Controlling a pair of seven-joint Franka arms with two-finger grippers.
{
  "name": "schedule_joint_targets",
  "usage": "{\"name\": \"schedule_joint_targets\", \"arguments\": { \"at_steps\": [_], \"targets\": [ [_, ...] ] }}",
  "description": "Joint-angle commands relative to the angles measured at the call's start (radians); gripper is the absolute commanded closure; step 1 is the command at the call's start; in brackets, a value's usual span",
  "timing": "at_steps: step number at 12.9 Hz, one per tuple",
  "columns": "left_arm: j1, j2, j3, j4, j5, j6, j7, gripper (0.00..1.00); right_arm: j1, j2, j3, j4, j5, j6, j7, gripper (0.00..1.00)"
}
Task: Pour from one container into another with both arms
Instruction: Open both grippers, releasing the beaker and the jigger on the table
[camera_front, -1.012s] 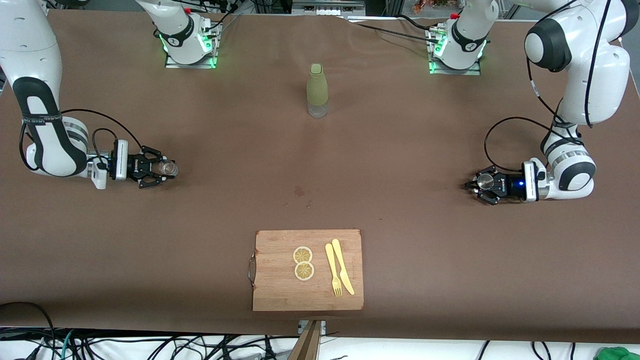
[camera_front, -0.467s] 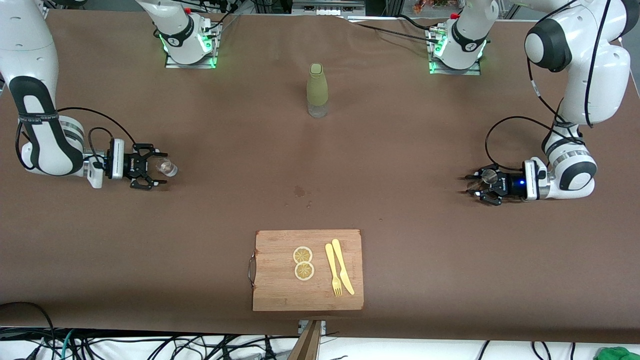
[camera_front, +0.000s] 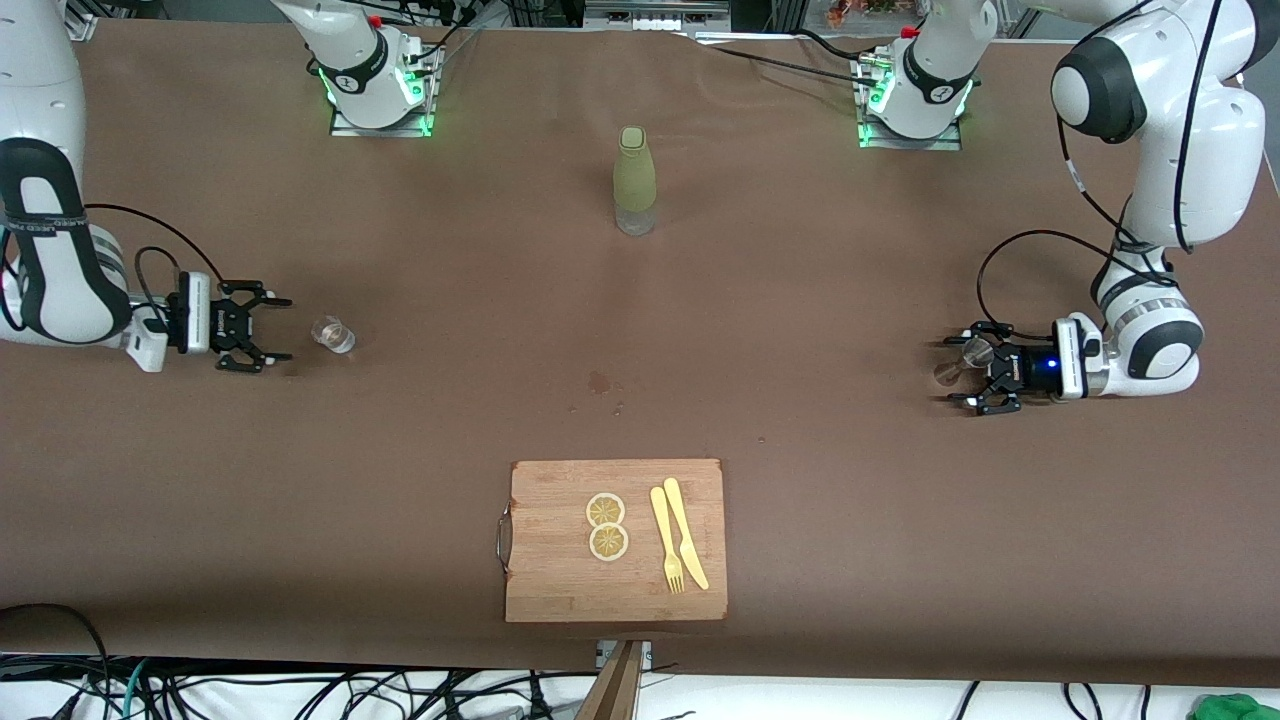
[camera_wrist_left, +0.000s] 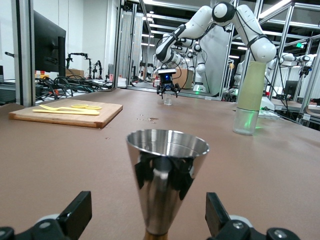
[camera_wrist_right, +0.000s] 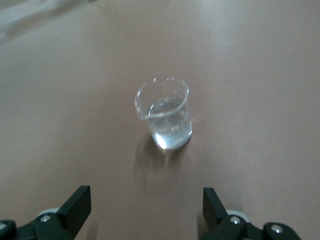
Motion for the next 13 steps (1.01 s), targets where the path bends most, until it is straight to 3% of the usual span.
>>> {"name": "schedule_joint_targets", "arguments": {
  "at_steps": [1, 5, 7, 13],
  "targets": [
    [0.006, -0.067, 0.019, 0.007, 0.107, -0.01, -0.063, 0.0, -0.007, -0.078, 0.007, -0.012, -0.087, -0.004, 0.139, 0.01],
    [0.006, -0.196, 0.05, 0.031, 0.249, 0.043, -0.23, 0.0, 0.035, -0.176, 0.009, -0.032, -0.148, -0.004, 0.376, 0.01],
    [0.005, -0.277, 0.05, 0.05, 0.341, 0.099, -0.34, 0.0, 0.071, -0.257, 0.01, -0.055, -0.223, 0.006, 0.553, 0.01],
    [0.005, -0.5, -0.033, 0.028, 0.521, 0.283, -0.722, 0.0, 0.203, -0.423, 0.033, -0.062, -0.398, -0.002, 1.069, 0.01]
  ]
}}
